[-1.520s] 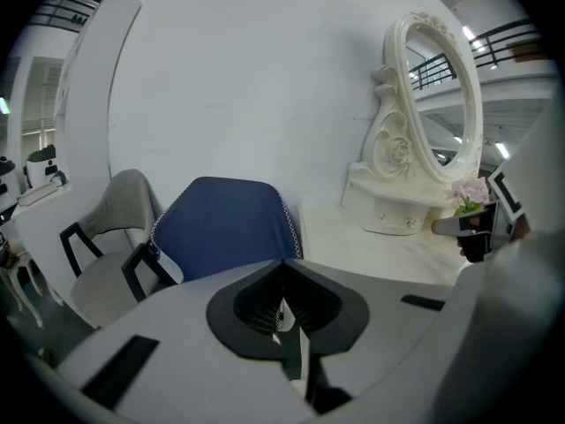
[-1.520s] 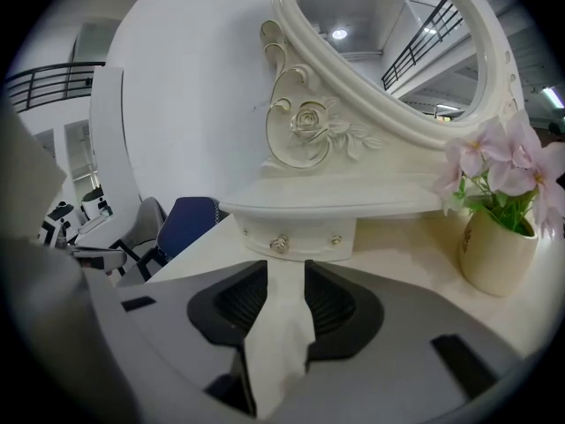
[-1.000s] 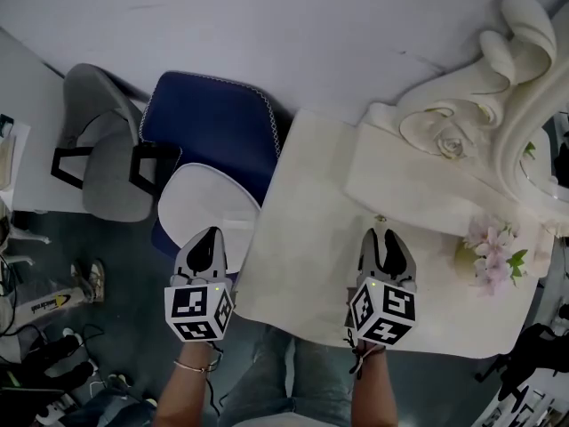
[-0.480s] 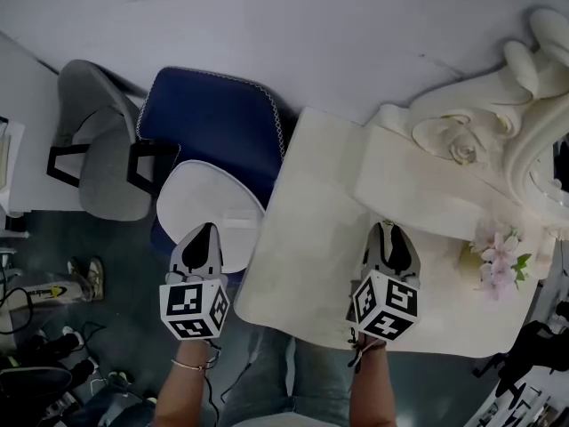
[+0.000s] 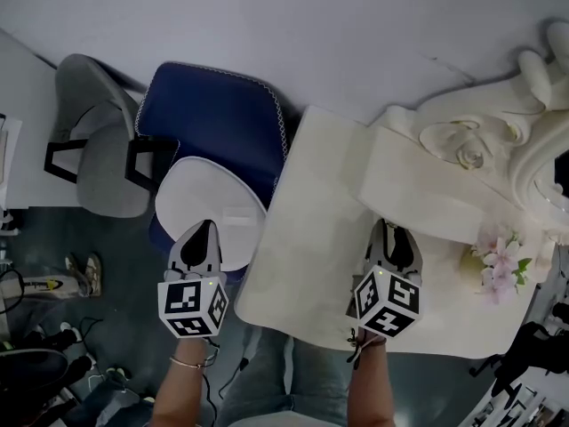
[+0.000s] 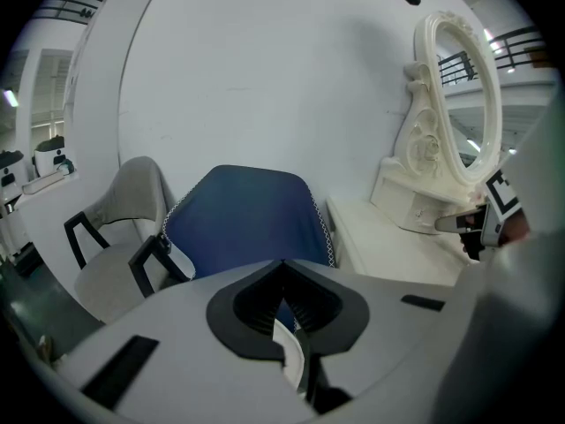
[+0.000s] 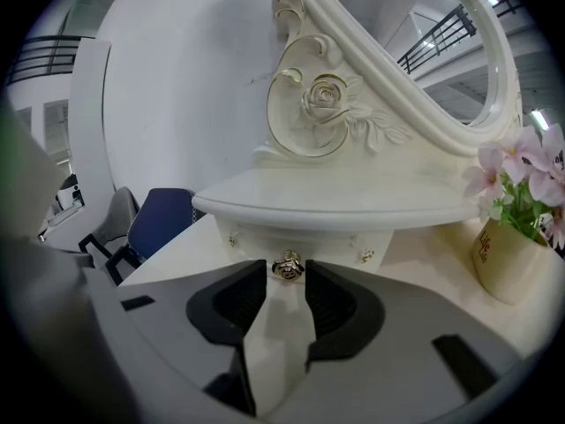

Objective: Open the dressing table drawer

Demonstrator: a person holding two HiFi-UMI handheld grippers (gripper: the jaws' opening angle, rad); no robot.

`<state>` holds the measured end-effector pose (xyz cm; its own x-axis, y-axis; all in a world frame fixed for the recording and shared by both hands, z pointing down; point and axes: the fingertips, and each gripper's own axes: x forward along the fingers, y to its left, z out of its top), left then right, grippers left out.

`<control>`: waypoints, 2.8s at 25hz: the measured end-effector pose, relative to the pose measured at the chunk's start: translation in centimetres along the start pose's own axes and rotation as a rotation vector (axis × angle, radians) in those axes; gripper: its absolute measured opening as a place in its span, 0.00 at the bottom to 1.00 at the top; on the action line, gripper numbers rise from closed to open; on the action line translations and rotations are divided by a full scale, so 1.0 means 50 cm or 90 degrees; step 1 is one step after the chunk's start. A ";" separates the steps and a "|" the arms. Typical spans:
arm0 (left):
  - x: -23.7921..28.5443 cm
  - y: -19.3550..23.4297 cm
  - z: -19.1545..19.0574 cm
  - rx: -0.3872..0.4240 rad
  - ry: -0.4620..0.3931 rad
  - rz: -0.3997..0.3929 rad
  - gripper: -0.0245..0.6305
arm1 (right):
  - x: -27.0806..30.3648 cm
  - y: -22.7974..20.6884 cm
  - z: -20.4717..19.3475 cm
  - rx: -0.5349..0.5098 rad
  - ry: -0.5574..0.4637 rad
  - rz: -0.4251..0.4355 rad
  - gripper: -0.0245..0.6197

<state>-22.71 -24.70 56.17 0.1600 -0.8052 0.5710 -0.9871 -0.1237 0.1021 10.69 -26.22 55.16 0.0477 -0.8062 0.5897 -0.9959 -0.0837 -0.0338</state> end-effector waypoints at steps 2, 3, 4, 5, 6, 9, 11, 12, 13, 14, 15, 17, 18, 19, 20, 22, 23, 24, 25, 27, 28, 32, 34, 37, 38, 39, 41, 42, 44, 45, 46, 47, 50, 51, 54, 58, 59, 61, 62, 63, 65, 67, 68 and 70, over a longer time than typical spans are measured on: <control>0.002 0.000 0.000 -0.001 0.001 0.000 0.07 | 0.002 -0.001 0.004 0.001 -0.003 -0.003 0.27; 0.003 0.001 0.000 -0.001 0.001 0.000 0.07 | 0.003 -0.001 0.005 0.002 -0.004 -0.005 0.26; 0.004 0.001 -0.001 -0.002 0.002 0.000 0.07 | 0.004 -0.001 0.006 0.002 -0.005 -0.006 0.26; 0.005 0.002 -0.001 -0.003 0.002 0.000 0.07 | 0.004 -0.002 0.006 0.002 -0.005 -0.008 0.26; 0.006 0.001 -0.002 -0.004 0.003 0.000 0.07 | 0.004 -0.003 0.005 0.002 -0.005 -0.010 0.25; 0.008 -0.001 -0.006 -0.004 0.006 -0.002 0.07 | 0.003 -0.007 0.005 0.001 -0.004 -0.016 0.23; 0.008 -0.002 -0.009 -0.005 0.008 -0.002 0.07 | 0.003 -0.007 0.005 0.002 -0.004 -0.018 0.23; 0.008 -0.002 -0.010 -0.006 0.008 -0.002 0.07 | 0.004 -0.007 0.006 0.002 -0.004 -0.018 0.22; 0.008 -0.002 -0.011 -0.007 0.008 -0.002 0.07 | 0.004 -0.007 0.006 0.002 -0.004 -0.018 0.22; 0.007 -0.002 -0.011 -0.008 0.008 -0.001 0.07 | 0.004 -0.007 0.005 0.002 -0.004 -0.018 0.22; 0.007 -0.001 -0.012 -0.009 0.008 0.000 0.07 | 0.004 -0.007 0.005 0.002 -0.004 -0.018 0.22; 0.007 0.002 -0.013 -0.012 0.008 0.002 0.07 | 0.004 -0.007 0.005 0.001 -0.003 -0.018 0.22; 0.007 0.003 -0.013 -0.013 0.007 0.003 0.07 | 0.004 -0.007 0.005 0.000 -0.002 -0.019 0.22; 0.007 0.003 -0.013 -0.015 0.006 0.004 0.07 | 0.004 -0.007 0.005 0.001 -0.002 -0.019 0.22; 0.006 0.004 -0.013 -0.015 0.005 0.005 0.07 | 0.005 -0.007 0.004 0.002 -0.002 -0.019 0.22; 0.004 0.005 -0.013 -0.016 0.004 0.005 0.07 | 0.005 -0.006 0.004 0.004 -0.001 -0.021 0.20; 0.003 0.005 -0.013 -0.016 0.004 0.006 0.07 | 0.005 -0.006 0.004 0.005 -0.002 -0.024 0.20; 0.002 0.006 -0.015 -0.016 0.005 0.006 0.07 | 0.005 -0.006 0.004 0.005 -0.002 -0.026 0.20; 0.000 0.007 -0.016 -0.016 0.005 0.007 0.07 | 0.005 -0.006 0.005 0.006 -0.002 -0.027 0.20; -0.003 0.010 -0.018 -0.017 0.007 0.009 0.07 | 0.005 -0.006 0.005 0.005 -0.002 -0.029 0.20; -0.005 0.012 -0.019 -0.018 0.007 0.010 0.07 | 0.005 -0.006 0.005 0.003 -0.002 -0.030 0.20; -0.009 0.015 -0.022 -0.019 0.007 0.012 0.07 | 0.004 -0.006 0.005 0.003 -0.003 -0.031 0.20; -0.011 0.015 -0.022 -0.021 0.006 0.012 0.07 | 0.004 -0.006 0.005 0.004 -0.004 -0.030 0.20; -0.013 0.014 -0.023 -0.022 0.004 0.012 0.07 | 0.005 -0.006 0.005 0.004 -0.005 -0.030 0.20; -0.013 0.013 -0.023 -0.023 0.004 0.012 0.07 | 0.005 -0.006 0.005 0.003 -0.006 -0.031 0.20; -0.014 0.013 -0.023 -0.023 0.004 0.012 0.07 | 0.005 -0.007 0.004 0.004 -0.006 -0.031 0.20; -0.017 0.013 -0.023 -0.024 0.004 0.012 0.07 | 0.004 -0.007 0.004 0.006 -0.007 -0.031 0.20; -0.018 0.014 -0.023 -0.025 0.004 0.013 0.07 | 0.003 -0.007 0.004 0.007 -0.007 -0.031 0.20; -0.021 0.016 -0.023 -0.026 0.004 0.014 0.07 | 0.003 -0.006 0.004 0.009 -0.009 -0.030 0.20; -0.022 0.016 -0.023 -0.026 0.004 0.015 0.07 | 0.003 -0.005 0.005 0.009 -0.009 -0.030 0.20; -0.023 0.017 -0.023 -0.026 0.004 0.016 0.07 | 0.003 -0.006 0.005 0.009 -0.010 -0.030 0.20; -0.023 0.017 -0.023 -0.026 0.003 0.016 0.07 | 0.003 -0.006 0.004 0.009 -0.010 -0.030 0.20; -0.024 0.016 -0.024 -0.025 0.003 0.016 0.07 | 0.001 -0.005 0.002 0.009 -0.010 -0.030 0.20; -0.025 0.015 -0.024 -0.025 0.003 0.016 0.07 | -0.001 -0.005 0.001 0.010 -0.010 -0.029 0.20; -0.027 0.015 -0.026 -0.024 0.003 0.014 0.07 | -0.007 -0.002 -0.003 0.013 -0.010 -0.028 0.20; -0.032 0.013 -0.029 -0.026 0.003 0.012 0.07 | -0.011 -0.001 -0.007 0.014 -0.009 -0.026 0.20; -0.033 0.013 -0.029 -0.026 0.003 0.012 0.07 | -0.011 0.000 -0.008 0.014 -0.009 -0.026 0.20; -0.035 0.012 -0.030 -0.027 0.003 0.011 0.07 | -0.012 0.001 -0.008 0.014 -0.009 -0.026 0.20; -0.036 0.012 -0.030 -0.027 0.003 0.010 0.07 | -0.013 0.001 -0.009 0.015 -0.009 -0.025 0.20; -0.037 0.011 -0.031 -0.027 0.003 0.010 0.07 | -0.014 0.002 -0.010 0.015 -0.008 -0.025 0.20; -0.040 0.010 -0.031 -0.027 0.002 0.010 0.07 | -0.017 0.001 -0.012 0.015 -0.007 -0.024 0.20; -0.042 0.008 -0.032 -0.027 0.001 0.009 0.07 | -0.019 0.001 -0.013 0.016 -0.006 -0.023 0.20; -0.043 0.008 -0.032 -0.026 0.001 0.009 0.07 | -0.021 0.001 -0.014 0.017 -0.006 -0.023 0.20; -0.045 0.007 -0.032 -0.026 0.001 0.009 0.07 | -0.023 0.002 -0.016 0.018 -0.005 -0.023 0.20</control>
<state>-23.40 -21.99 56.24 0.1456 -0.8059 0.5738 -0.9880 -0.0877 0.1274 10.50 -24.85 55.11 0.0843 -0.8073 0.5840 -0.9910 -0.1289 -0.0353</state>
